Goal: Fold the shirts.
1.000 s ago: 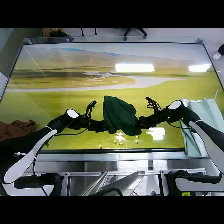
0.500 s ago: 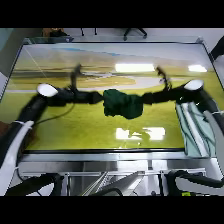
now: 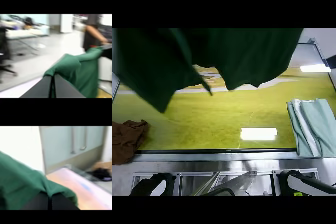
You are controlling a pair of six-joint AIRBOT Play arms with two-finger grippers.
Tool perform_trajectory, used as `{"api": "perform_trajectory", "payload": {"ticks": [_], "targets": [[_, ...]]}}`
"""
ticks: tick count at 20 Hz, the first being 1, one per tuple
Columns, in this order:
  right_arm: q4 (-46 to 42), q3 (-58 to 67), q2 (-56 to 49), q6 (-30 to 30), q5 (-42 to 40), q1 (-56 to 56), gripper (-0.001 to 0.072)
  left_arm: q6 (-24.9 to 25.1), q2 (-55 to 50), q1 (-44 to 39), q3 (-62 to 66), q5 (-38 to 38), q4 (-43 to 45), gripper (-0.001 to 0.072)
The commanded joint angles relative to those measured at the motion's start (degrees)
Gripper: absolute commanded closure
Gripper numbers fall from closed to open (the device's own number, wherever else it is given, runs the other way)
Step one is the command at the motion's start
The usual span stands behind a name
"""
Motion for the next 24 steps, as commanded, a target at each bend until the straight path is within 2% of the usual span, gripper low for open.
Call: {"api": "perform_trajectory", "payload": {"ticks": [1, 4, 6, 10, 13, 16, 17, 18, 19, 20, 24], "targets": [[-6.62, -0.72, 3.65, 1.95, -0.66, -2.56, 0.0697, -1.68, 8.63, 11.26, -7.65, -1.64, 3.93, 0.0694], [6.84, -11.17, 2.75, -1.36, 6.27, -2.36, 0.0696, 4.98, 11.43, 13.64, -23.06, -4.63, -11.80, 0.0694], [11.63, -19.47, 0.87, -3.37, 9.99, 1.11, 0.0696, 6.99, 11.52, 10.45, -32.68, -5.14, -14.82, 0.0693], [5.57, -38.69, -2.58, -7.50, 7.48, 12.52, 0.0695, 8.33, 5.35, -2.95, -48.59, -2.71, -6.73, 0.0693], [-0.20, -51.19, -7.28, -8.63, -0.79, 15.47, 0.0695, 8.33, -4.92, -11.61, -57.57, 4.59, 1.53, 0.0693], [-5.27, -57.09, -15.56, -8.61, -9.46, 15.30, 0.0681, 8.81, -18.01, -13.46, -61.77, 12.66, 4.07, 0.0689], [-6.05, -56.96, -18.51, -8.85, -11.45, 15.08, 0.0539, 8.79, -21.73, -12.41, -60.96, 13.75, 3.98, 0.0687], [-5.88, -56.52, -20.50, -9.97, -13.09, 14.58, 0.0314, 8.76, -25.49, -10.47, -58.84, 12.83, 3.58, 0.0639], [-5.99, -55.52, -21.70, -10.95, -13.88, 13.64, 0.0200, 8.72, -28.13, -8.13, -55.91, 10.29, 3.32, 0.0209], [-6.01, -54.18, -21.99, -11.17, -13.73, 12.31, 0.0200, 8.02, -30.42, -5.49, -52.06, 6.21, 3.06, 0.0033], [-6.10, -50.07, -16.92, -10.56, -4.20, 1.95, 0.0200, 8.07, -32.65, 5.60, -39.41, -14.82, 0.59, 0.0037]]}}
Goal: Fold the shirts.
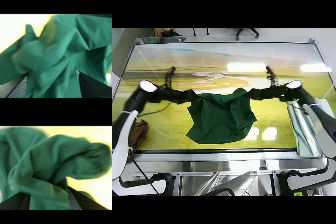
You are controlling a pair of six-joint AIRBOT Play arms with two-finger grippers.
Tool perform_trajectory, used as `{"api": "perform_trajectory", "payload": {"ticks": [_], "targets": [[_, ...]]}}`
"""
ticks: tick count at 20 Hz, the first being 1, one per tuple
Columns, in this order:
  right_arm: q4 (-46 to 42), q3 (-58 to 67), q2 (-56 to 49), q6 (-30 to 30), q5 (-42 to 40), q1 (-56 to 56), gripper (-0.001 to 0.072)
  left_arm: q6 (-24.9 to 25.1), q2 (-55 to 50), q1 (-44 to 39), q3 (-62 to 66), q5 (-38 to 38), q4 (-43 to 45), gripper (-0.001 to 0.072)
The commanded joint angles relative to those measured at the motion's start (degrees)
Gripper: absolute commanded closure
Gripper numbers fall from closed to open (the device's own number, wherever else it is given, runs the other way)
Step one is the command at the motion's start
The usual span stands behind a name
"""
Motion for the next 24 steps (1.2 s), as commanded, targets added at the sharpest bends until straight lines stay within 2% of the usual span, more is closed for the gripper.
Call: {"api": "perform_trajectory", "payload": {"ticks": [1, 3, 5, 7, 9, 12, 17, 21, 24], "targets": [[-1.99, 1.68, 4.09, 1.46, 7.78, -9.20, 0.0200, -0.28, -2.10, 8.33, 7.58, -17.49, -1.14, 0.0037], [-7.54, 0.63, 7.63, 4.15, 12.44, -14.67, 0.0200, -0.87, 1.22, 10.99, 4.22, -21.27, -0.66, 0.0037], [-11.17, -3.72, 10.56, 5.09, 14.51, -18.32, 0.0200, -0.52, 6.10, 12.41, -4.02, -20.31, 2.36, 0.0037], [-11.50, -10.80, 12.63, 4.09, 14.45, -19.58, 0.0201, -0.48, 10.29, 12.44, -13.75, -17.05, 5.38, 0.0037], [-11.23, -18.21, 13.09, 2.49, 12.85, -18.95, 0.0201, -0.07, 13.92, 11.61, -24.63, -13.03, 4.79, 0.0037], [-11.19, -26.73, 12.02, 1.05, 7.76, -15.43, 0.0201, 0.13, 16.28, 7.65, -35.50, -5.01, 4.81, 0.0037], [-6.56, -28.94, 6.80, -1.44, 1.42, -5.55, 0.0206, -0.17, 16.26, -1.40, -39.85, 9.77, 4.26, 0.0038], [1.07, -28.92, 2.36, -5.16, -2.49, -0.07, 0.0208, -0.15, 15.04, -4.92, -39.85, 13.07, 1.62, 0.0037], [3.26, -28.89, 1.14, -5.73, -2.71, 0.63, 0.0216, 0.02, 10.56, -5.42, -39.85, 12.28, 0.50, 0.0040]]}}
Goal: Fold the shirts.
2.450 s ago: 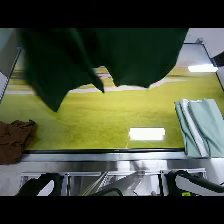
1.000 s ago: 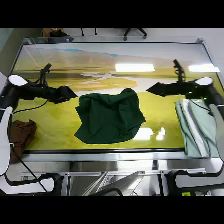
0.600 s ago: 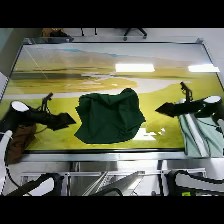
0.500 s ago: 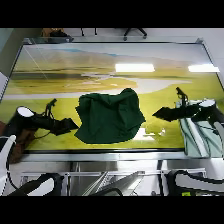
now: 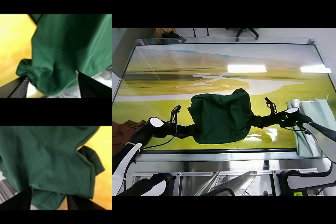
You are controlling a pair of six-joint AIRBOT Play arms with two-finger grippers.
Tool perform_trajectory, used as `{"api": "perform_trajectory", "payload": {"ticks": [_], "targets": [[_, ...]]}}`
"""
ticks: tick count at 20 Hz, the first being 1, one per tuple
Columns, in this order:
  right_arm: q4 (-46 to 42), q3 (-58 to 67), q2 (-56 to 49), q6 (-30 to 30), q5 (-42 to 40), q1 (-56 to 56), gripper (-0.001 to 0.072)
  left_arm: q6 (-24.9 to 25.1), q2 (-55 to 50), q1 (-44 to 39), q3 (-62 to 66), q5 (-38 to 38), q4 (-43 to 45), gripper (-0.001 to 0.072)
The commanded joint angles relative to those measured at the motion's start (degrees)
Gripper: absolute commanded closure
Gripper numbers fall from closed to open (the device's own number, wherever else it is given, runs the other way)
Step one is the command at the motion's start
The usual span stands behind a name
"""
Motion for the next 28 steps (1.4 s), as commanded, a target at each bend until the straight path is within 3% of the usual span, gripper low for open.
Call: {"api": "perform_trajectory", "payload": {"ticks": [1, 2, 4, 5, 10, 14, 19, 23, 26, 28], "targets": [[2.49, -0.22, -1.62, -1.55, -2.62, 1.70, 0.0351, 1.07, -4.55, -1.25, -0.46, 1.62, -2.10, 0.0158], [2.51, -0.22, -1.51, -1.53, -2.45, 1.70, 0.0528, 2.51, -5.53, -1.25, -0.46, 1.64, -4.26, 0.0346], [4.22, -0.22, -1.44, -1.62, -1.77, 1.70, 0.0640, 6.10, -6.14, -1.25, -0.46, 1.60, -8.20, 0.0623], [5.70, -0.22, -1.29, -2.97, -0.90, 1.70, 0.0696, 7.06, -5.90, -1.25, -0.04, 1.46, -9.09, 0.0689], [9.38, 6.23, 4.50, -2.45, 4.83, 1.05, 0.0695, 6.21, 0.74, -1.22, 10.64, -4.39, -9.14, 0.0692], [17.18, 26.14, 11.80, -1.22, 9.16, -2.01, 0.0695, 2.78, 11.87, -1.25, 32.65, -6.99, -9.53, 0.0692], [22.95, 61.16, 13.57, -1.20, 3.67, -4.39, 0.0695, 2.89, 18.84, -1.25, 70.42, 2.64, -8.81, 0.0692], [22.99, 81.59, 14.64, -1.25, -4.07, -4.39, 0.0695, 2.45, 17.18, -1.25, 94.64, 3.80, -7.41, 0.0692], [22.47, 82.90, 18.93, -4.44, -9.38, -4.39, 0.0696, 2.43, 18.16, -1.25, 98.86, 4.55, -7.45, 0.0692], [20.81, 82.90, 20.55, -5.18, -9.55, -4.39, 0.0695, 2.67, 21.18, -1.25, 93.26, 7.28, -7.32, 0.0692]]}}
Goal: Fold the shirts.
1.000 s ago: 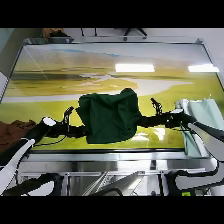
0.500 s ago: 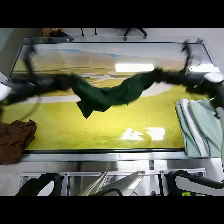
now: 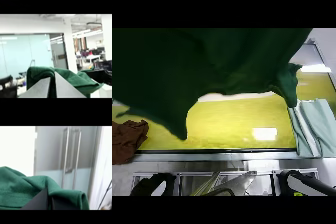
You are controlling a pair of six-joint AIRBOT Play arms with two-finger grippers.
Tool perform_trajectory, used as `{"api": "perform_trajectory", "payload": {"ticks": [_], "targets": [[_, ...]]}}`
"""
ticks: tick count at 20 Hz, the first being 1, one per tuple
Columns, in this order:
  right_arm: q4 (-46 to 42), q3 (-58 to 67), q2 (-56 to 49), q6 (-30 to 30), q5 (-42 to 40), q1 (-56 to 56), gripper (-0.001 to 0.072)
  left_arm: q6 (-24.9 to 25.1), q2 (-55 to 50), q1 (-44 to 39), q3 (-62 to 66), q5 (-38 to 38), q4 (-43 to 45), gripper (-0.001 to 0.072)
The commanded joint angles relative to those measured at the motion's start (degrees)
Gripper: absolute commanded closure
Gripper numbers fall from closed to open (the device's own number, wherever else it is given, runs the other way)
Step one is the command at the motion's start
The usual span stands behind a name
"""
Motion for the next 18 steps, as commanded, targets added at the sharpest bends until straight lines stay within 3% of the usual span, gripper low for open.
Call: {"api": "perform_trajectory", "payload": {"ticks": [1, 4, 8, 13, 18], "targets": [[-3.23, 2.75, 2.58, -1.84, -3.43, -0.04, 0.0696, 0.74, 4.31, 0.02, -4.74, 5.16, 0.70, 0.0692], [-6.29, 0.74, 0.22, 1.03, -1.55, -0.04, 0.0696, 2.01, 7.26, 0.02, -18.01, 8.20, 0.72, 0.0693], [-6.32, -11.89, -7.21, 4.00, 6.60, 0.46, 0.0695, 1.95, -0.24, 0.02, -27.19, 1.75, 1.81, 0.0692], [-6.71, -31.89, -22.10, -1.27, 4.50, 0.57, 0.0695, 2.01, -20.70, 0.04, -41.24, -2.45, 5.57, 0.0692], [-2.10, -34.42, -44.19, -5.42, 0.35, 3.43, 0.0694, 2.03, -47.63, 2.71, -44.13, -3.82, 5.18, 0.0692]]}}
